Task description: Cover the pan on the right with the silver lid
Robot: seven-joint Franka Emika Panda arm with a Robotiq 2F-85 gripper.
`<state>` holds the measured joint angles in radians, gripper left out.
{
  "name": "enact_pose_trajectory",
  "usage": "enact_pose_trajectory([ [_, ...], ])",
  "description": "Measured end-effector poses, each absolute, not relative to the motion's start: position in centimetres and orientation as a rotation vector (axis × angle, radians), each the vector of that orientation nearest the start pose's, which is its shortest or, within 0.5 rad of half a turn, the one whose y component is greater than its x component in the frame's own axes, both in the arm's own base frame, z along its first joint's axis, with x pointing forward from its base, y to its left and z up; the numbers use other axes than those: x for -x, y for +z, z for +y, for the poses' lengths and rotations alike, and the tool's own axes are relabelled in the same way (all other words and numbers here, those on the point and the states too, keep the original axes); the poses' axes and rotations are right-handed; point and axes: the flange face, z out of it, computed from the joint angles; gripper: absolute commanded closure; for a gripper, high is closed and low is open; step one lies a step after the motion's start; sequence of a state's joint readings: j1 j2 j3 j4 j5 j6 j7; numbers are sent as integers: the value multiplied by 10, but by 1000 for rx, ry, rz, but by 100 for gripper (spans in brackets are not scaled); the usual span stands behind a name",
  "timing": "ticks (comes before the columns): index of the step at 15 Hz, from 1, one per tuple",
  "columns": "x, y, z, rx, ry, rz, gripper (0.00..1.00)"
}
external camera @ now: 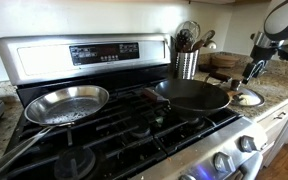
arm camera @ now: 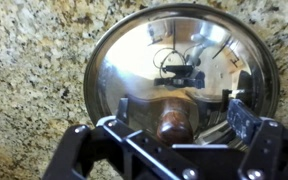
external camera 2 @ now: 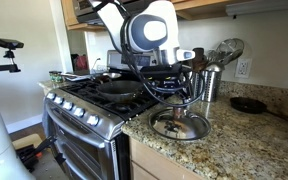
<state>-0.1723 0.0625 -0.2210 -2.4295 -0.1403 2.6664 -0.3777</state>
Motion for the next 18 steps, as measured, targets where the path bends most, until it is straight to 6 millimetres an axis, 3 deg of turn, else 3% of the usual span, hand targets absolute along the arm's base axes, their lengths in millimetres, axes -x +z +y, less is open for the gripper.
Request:
enact_pose_trajectory([
  [9, -507, 256, -193, 3297, -202, -231, 0],
  [12, -516, 251, -192, 3290, -206, -239, 0],
  [13, -518, 253, -191, 3287, -215, -242, 2],
  [14, -520, 254, -191, 3285, -222, -245, 23],
  [16, -522, 256, -190, 3279, -232, -247, 28],
  [18, -523, 256, -188, 3272, -234, -253, 41],
])
